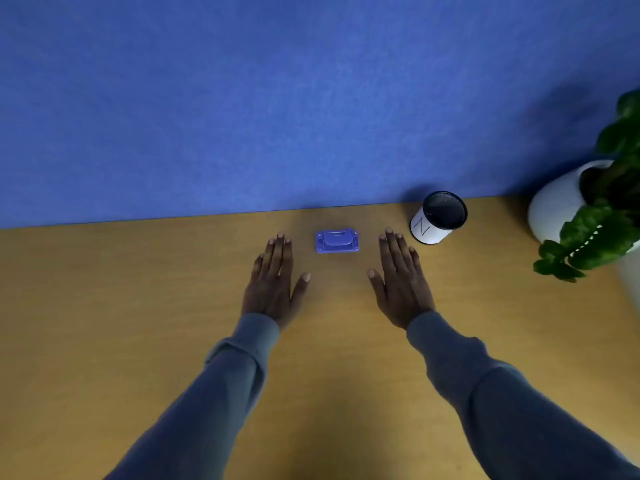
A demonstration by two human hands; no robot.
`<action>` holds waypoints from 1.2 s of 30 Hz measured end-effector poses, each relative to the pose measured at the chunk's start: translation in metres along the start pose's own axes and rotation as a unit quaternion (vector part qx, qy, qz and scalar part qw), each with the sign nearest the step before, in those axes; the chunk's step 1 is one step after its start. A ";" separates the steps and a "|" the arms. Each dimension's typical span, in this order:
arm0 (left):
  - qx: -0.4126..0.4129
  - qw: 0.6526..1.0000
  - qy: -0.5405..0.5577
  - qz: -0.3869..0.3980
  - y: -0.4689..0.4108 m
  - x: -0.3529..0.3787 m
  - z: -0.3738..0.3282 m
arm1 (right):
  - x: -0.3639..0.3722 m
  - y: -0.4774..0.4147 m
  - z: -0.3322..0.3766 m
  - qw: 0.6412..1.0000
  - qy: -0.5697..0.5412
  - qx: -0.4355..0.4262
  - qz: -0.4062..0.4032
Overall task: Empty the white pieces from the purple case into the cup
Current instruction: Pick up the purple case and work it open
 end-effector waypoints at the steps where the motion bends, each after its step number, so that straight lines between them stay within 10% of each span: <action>1: -0.009 1.000 -0.001 0.014 0.001 0.004 -0.001 | 0.004 0.003 -0.001 1.000 0.007 0.009 0.012; 29: -0.003 1.000 0.007 -0.011 -0.037 0.047 -0.016 | 0.036 -0.026 0.001 0.997 -0.039 0.031 0.056; 36: 0.052 0.993 0.053 0.094 -0.095 0.051 -0.030 | 0.047 -0.083 0.004 0.988 -0.105 0.058 0.097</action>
Point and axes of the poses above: each hand's wrist, its own y-axis away from the middle knuckle, its own x-axis out of the palm, z = x × y, the point moved 3 cm from there along -y, towards the middle knuckle, and after that the axes turned 14 degrees about -z, right-handed, at the moved point
